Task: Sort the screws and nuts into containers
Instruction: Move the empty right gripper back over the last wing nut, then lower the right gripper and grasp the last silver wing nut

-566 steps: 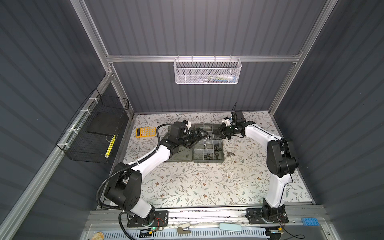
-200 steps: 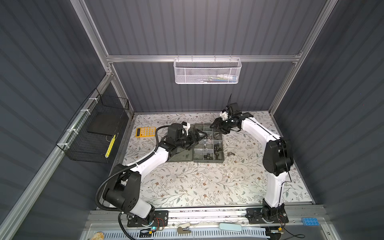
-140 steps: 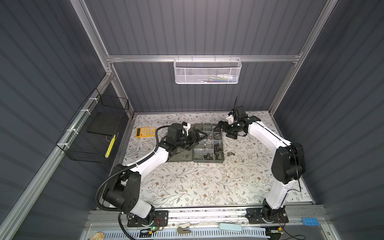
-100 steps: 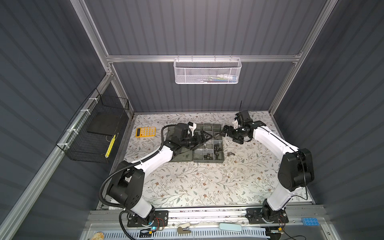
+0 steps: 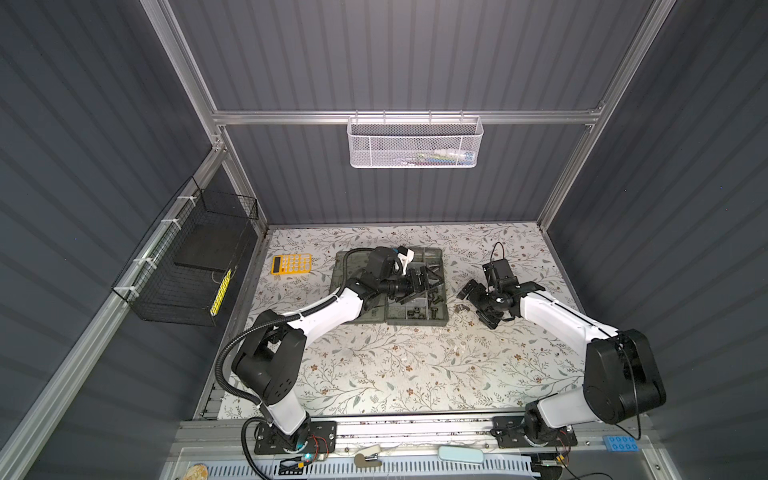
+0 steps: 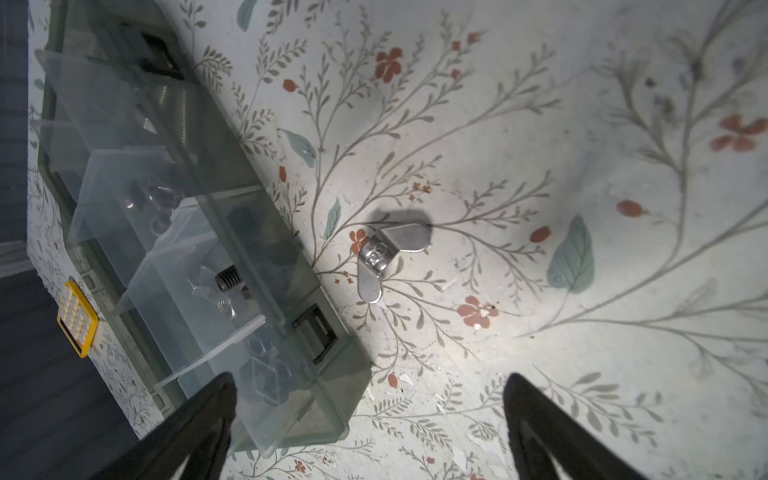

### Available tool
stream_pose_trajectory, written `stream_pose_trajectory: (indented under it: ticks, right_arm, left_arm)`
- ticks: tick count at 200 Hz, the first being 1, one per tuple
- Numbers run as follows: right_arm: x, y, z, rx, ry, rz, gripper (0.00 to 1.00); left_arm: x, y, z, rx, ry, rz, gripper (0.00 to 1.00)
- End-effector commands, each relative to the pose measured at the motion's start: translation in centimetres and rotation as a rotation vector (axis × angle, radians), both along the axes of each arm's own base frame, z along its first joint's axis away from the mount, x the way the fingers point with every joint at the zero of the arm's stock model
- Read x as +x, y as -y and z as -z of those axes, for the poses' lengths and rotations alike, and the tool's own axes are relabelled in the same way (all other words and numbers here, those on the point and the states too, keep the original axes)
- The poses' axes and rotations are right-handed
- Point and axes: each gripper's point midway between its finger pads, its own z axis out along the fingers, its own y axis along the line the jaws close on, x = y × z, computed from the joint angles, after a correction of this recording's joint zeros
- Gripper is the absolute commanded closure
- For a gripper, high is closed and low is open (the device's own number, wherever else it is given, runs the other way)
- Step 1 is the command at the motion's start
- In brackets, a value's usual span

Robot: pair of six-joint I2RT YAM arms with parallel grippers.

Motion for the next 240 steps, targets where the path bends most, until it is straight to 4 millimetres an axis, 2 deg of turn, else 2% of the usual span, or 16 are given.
stream_pose_trajectory:
  ticks: [1,43,63,82,138,178,240]
  right_arm:
    - [1.2,0.5,-0.4,0.044,0.038,0.145,0.01]
    - [2.0,0.5,0.7,0.068,0.004,0.234,0.02]
    - [2.3,0.4,1.7,0.074,-0.036,0.272,0.12]
    - [2.4,0.1,2.7,0.095,-0.077,0.303,0.17]
    - [3.4,-0.4,4.4,0.107,-0.118,0.327,0.24]
    - [4.4,-0.9,4.9,0.125,-0.124,0.338,0.29]
    - [4.0,-0.9,5.8,0.122,-0.139,0.354,0.45]
  left_arm:
    - [-0.1,0.4,-0.2,-0.015,0.015,0.023,0.00]
    - [-0.6,0.2,-0.3,-0.020,0.017,0.022,0.00]
    - [-0.8,0.0,-0.2,-0.019,0.014,0.023,0.00]
    - [-1.0,-0.2,-0.1,-0.015,0.014,0.019,0.00]
    - [-1.4,-0.8,-0.1,-0.003,0.014,0.008,0.00]
    - [-1.3,-0.8,-0.3,0.001,0.016,0.003,0.00]
    - [-1.2,-0.6,0.1,0.006,0.008,0.005,0.00]
